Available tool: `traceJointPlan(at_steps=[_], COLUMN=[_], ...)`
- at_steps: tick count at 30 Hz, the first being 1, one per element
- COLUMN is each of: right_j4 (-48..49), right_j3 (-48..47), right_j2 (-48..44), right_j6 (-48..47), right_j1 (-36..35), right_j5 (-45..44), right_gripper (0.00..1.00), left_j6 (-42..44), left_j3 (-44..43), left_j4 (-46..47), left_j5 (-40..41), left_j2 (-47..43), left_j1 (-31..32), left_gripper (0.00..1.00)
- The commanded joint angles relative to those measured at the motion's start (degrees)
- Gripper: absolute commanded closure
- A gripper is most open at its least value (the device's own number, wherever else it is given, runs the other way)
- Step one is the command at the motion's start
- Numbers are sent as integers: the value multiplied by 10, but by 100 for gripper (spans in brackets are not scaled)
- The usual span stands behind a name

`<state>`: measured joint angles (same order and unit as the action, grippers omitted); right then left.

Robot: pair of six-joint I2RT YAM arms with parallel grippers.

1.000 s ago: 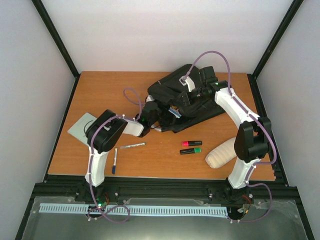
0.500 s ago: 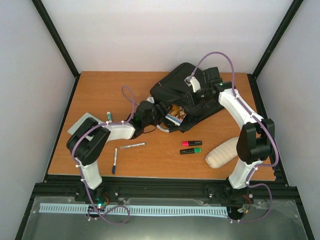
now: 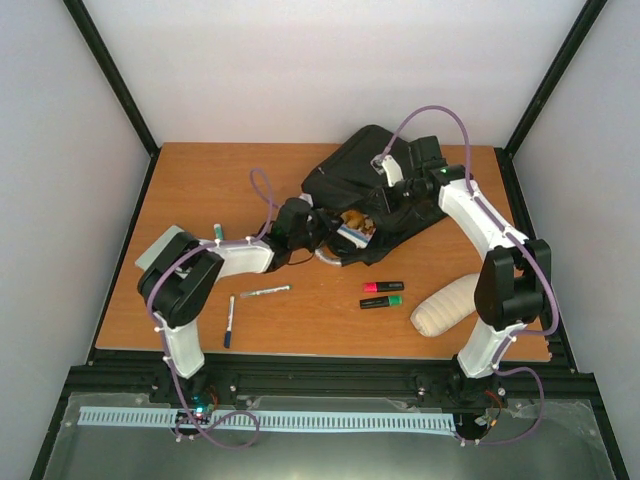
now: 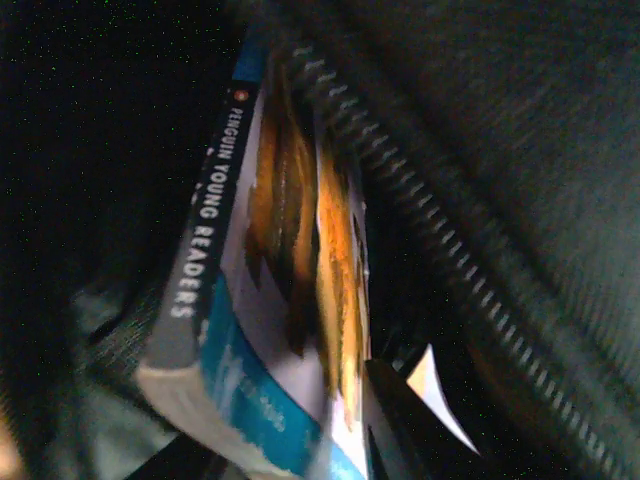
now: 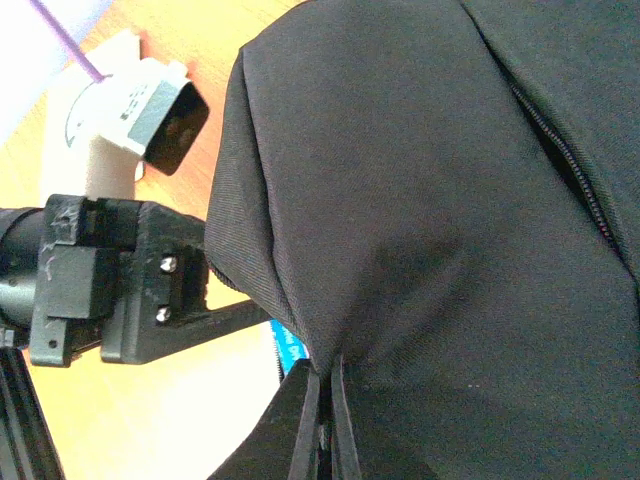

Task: Pack the student bag
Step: Place the book in the student bag.

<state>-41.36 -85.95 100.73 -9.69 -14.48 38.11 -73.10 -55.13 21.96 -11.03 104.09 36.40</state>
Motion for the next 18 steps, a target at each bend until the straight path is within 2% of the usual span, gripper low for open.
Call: traceJointPlan(at_steps=[1,6,12,16,17,18], right_j4=[21,6,2,1,1,1], right_j3=[-2,-24,-30,-28,-28,-29], right_j2=[-33,-29,-28,-28,-28,-27], right_j6=[-2,-6,-8,-15,-15,-16], right_j1=[5,5,5,4,5,4], right_j5=[10,14,21,28,29,28], right_gripper=[97,97,97,97,97,97], left_j6=[-7,-30,-70,-71,-70,-70], left_j3=[-68,-113,-135,-168,-181,-190], left_j4=[33,89,179,177,176,169], left_j5=[-9,-13,-25,-33,-37,-42], left_j2=[37,91,161,205,216,226], left_j1=[4,6,4,2,0,-2], left_gripper=[80,99,99,99,98,92])
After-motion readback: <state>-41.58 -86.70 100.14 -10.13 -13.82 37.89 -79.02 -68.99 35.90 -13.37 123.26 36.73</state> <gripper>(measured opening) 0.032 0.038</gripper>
